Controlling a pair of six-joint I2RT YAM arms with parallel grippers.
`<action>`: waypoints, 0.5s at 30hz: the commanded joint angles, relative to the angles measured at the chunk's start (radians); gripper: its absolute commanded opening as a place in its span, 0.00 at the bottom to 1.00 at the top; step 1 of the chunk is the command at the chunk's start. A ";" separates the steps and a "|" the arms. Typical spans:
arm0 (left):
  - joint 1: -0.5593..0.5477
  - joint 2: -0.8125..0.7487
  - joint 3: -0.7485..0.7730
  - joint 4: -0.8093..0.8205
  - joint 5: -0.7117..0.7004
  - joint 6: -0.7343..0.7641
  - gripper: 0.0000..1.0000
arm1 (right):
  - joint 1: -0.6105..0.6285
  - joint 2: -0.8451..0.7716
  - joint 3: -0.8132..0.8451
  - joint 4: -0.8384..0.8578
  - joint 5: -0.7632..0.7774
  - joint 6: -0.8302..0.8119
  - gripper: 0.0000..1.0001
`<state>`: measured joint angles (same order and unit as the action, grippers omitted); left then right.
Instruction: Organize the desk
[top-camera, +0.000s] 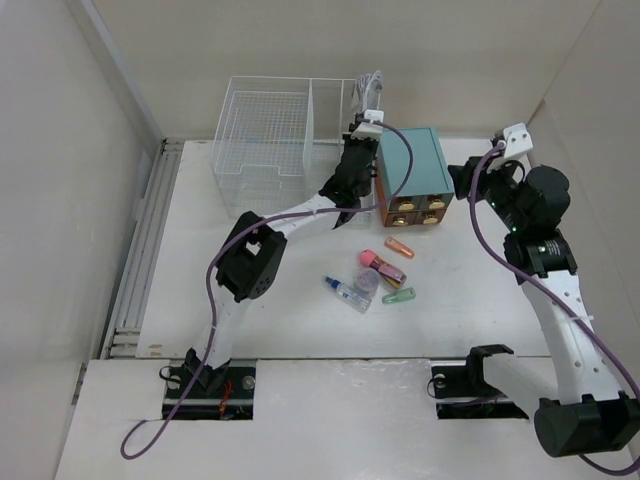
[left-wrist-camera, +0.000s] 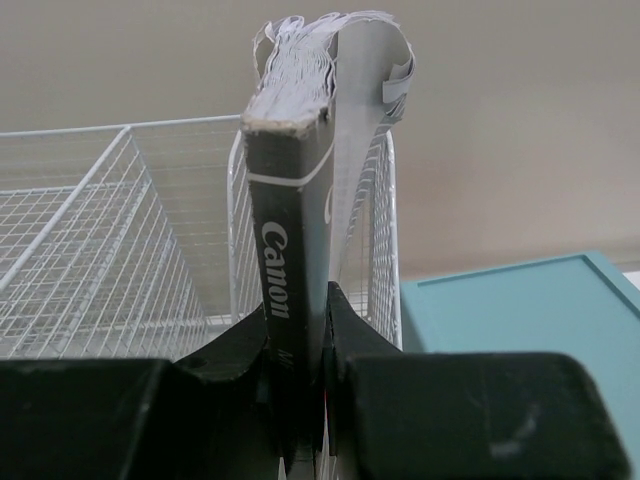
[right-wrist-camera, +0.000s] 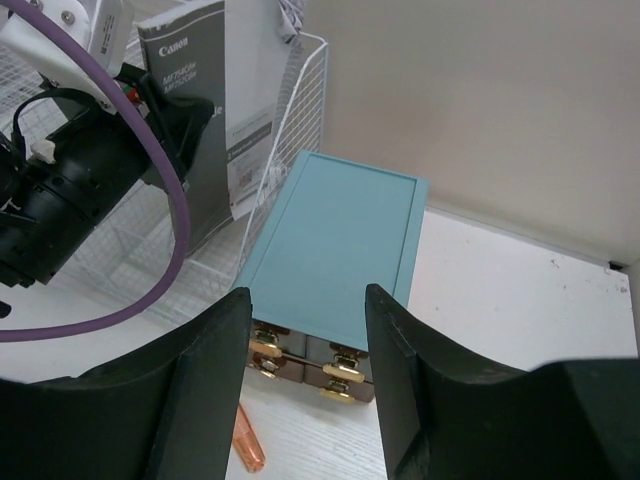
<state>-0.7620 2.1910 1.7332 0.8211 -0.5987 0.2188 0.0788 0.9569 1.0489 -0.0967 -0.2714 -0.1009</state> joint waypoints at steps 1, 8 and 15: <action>0.003 -0.042 0.016 0.312 -0.009 0.039 0.00 | -0.002 0.000 -0.003 0.068 -0.028 -0.003 0.55; 0.012 -0.011 -0.017 0.403 0.000 0.050 0.00 | -0.002 0.009 -0.012 0.077 -0.038 -0.003 0.55; 0.021 0.029 -0.037 0.392 0.000 0.018 0.00 | -0.002 0.009 -0.012 0.077 -0.029 -0.003 0.55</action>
<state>-0.7502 2.2494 1.6951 1.0382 -0.6086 0.2527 0.0788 0.9703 1.0321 -0.0811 -0.2928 -0.1009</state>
